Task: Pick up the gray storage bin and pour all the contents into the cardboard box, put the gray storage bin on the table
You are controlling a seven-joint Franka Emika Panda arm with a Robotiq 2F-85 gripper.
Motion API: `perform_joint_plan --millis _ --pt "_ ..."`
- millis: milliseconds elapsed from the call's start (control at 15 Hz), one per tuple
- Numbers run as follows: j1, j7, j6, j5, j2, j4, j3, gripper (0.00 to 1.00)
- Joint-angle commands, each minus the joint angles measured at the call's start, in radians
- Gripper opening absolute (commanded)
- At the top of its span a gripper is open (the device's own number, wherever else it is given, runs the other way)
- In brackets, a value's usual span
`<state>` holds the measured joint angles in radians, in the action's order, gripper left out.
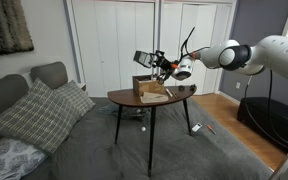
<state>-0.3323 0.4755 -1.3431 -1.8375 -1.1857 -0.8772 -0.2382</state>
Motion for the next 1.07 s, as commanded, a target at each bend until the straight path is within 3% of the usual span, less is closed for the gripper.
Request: perform_joint_plan --millis 0,133,1000 --pt "0.019 -0.068 0.018 -0.048 -0.021 0.033 0.015 0.02" --pt "0.02 -0.069 0.038 -0.047 -0.017 0.034 0.015 0.02" --pt "0.01 0.116 -0.088 0.237 0.295 -0.092 0.304 0.02"
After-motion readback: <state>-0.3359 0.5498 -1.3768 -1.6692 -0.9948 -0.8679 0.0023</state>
